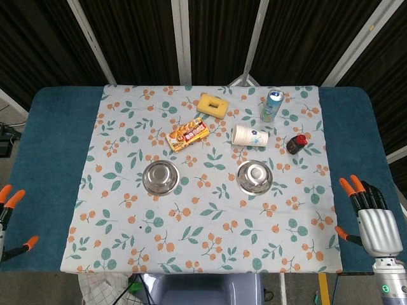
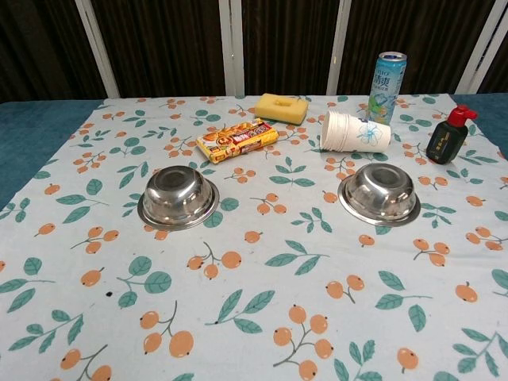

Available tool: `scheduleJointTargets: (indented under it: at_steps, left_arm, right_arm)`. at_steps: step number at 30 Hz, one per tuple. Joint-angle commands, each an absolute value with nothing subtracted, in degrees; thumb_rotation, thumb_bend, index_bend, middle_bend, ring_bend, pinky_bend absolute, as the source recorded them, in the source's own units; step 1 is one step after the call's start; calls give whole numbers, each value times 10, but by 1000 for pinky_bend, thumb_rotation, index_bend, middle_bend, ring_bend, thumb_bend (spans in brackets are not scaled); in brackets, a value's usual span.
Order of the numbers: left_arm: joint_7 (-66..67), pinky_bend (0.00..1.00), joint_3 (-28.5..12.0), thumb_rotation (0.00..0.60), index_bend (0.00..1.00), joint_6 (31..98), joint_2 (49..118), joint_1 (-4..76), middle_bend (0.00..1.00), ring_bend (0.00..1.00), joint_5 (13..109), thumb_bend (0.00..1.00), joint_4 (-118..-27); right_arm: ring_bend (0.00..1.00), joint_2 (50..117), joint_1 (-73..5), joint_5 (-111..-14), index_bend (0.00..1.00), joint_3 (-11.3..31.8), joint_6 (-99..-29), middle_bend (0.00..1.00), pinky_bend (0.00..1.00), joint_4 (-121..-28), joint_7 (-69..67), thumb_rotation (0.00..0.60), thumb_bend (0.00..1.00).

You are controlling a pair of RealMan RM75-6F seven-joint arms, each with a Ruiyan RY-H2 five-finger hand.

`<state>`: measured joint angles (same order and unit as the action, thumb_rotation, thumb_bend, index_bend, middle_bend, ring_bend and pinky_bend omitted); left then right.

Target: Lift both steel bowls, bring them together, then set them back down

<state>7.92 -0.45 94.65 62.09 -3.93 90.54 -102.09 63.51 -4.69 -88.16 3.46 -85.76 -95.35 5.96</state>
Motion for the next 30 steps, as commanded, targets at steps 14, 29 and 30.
scheduleJointTargets:
  at_steps: [14,29,30]
  left_arm:
    - [76,135,-10,600,158,947,625,-37,0,0,904,0,-1018]
    - [51,135,-8,600,158,969,619,-47,0,0,914,5,-1016]
    - [49,135,-9,600,158,971,619,-48,0,0,913,5,-1015]
  right_arm:
    - [18,640,-50,-865,137,36,-844,0,98,-956,60,600,0]
    - [21,666,-89,-845,143,49,-780,0,98,-967,34,600,0]
    - [22,667,-97,-841,143,54,-770,0,98,-970,35,600,0]
